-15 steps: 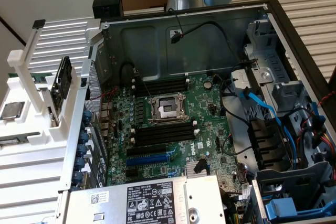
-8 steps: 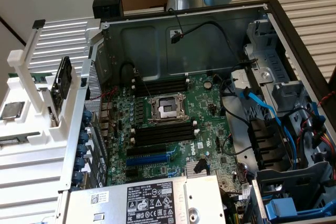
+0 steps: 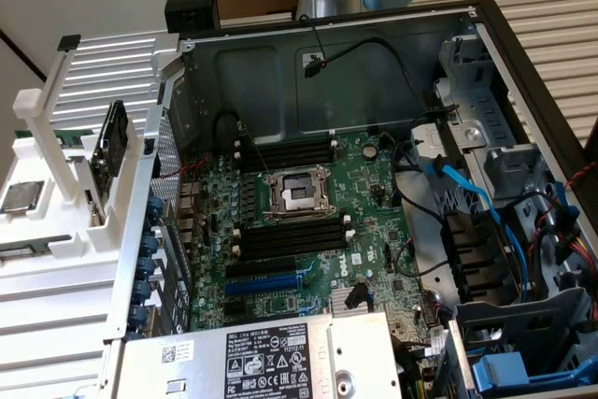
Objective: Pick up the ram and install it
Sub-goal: 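Pick up the ram and move it above insertion slot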
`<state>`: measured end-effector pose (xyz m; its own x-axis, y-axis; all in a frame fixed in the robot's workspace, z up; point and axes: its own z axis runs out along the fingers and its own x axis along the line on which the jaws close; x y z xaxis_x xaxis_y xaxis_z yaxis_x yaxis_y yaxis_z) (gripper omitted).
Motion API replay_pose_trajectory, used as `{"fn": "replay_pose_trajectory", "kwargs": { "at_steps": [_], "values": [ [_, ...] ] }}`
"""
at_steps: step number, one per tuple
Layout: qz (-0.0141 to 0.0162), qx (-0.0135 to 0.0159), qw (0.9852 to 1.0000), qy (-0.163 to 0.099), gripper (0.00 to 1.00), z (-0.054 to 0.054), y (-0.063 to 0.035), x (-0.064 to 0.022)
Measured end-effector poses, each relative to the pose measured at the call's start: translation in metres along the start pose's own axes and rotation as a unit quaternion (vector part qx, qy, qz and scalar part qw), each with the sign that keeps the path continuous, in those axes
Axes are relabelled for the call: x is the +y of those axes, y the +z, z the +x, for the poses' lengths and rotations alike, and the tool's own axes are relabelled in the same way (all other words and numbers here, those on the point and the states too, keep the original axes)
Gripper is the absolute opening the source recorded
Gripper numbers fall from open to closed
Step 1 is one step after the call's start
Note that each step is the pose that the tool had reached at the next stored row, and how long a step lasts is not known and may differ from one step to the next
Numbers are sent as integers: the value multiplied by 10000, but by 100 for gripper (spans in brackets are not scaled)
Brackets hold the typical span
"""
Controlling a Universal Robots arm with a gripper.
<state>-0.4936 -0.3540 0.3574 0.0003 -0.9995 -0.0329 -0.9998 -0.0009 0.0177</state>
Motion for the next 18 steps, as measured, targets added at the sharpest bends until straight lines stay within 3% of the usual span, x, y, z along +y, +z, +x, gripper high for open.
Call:
{"fn": "replay_pose_trajectory", "kwargs": {
  "at_steps": [1, 12, 18],
  "values": [
    [0, 0, 10000, 0, 11, 15, 127, 5],
    [0, -1, 10000, 0, 11, 233, 339, 3],
    [-1, 0, 10000, 0, 11, 328, 443, -66]
  ]
}}
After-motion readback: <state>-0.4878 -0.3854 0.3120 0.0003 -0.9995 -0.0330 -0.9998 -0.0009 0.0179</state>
